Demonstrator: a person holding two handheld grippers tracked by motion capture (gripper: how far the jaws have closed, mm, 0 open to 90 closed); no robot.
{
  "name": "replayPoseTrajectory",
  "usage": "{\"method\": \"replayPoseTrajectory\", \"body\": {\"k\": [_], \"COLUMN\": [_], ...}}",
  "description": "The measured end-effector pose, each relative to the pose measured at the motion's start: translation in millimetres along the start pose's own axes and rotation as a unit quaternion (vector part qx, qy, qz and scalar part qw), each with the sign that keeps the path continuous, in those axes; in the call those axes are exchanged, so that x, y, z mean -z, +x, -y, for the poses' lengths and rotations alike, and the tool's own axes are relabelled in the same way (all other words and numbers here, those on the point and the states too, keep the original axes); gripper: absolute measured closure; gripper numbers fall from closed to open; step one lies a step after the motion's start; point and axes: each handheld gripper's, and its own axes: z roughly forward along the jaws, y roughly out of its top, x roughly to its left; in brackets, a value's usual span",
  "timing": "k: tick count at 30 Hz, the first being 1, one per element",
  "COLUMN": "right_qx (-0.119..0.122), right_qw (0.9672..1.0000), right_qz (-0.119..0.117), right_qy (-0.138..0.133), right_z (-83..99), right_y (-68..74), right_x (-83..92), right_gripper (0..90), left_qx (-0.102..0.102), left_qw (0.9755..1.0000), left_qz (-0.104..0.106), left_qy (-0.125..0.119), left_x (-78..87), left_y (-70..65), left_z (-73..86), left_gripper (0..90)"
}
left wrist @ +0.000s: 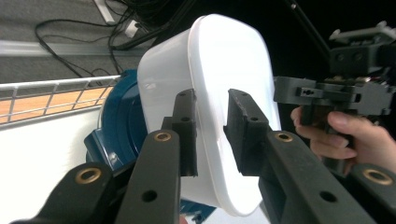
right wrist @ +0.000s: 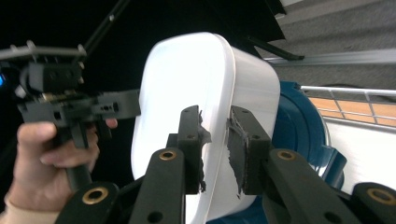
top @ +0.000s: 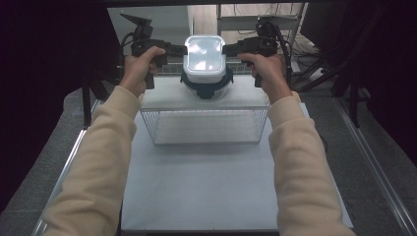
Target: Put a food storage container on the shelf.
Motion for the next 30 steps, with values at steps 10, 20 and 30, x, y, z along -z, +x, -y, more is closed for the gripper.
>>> {"method": "replayPoseTrajectory", "body": {"k": [10, 20, 30], "right_qx": [-0.054, 0.021, 0.164], "right_qw": [0.9985, 0.9989, 0.9814], "right_qz": [-0.009, 0.022, 0.075], "right_qy": [0.001, -0.037, -0.065], "right_z": [-3.2, 4.1, 53.0], "right_y": [-21.7, 2.9, 15.2], "right_x": [-11.0, -2.3, 63.5], "right_gripper": [71.5, 38.8, 28.2], "left_qx": [0.038, -0.056, -0.145], "left_qw": [0.9988, 0.9963, 0.9839], "left_qz": [0.03, -0.042, -0.075], "left_qy": [-0.002, -0.051, -0.073], "left_x": [-12.0, -3.0, 39.8], "left_y": [23.0, -9.2, -34.0], "left_z": [1.7, 14.3, 58.9], "left_gripper": [70.0, 34.4, 27.0]}}
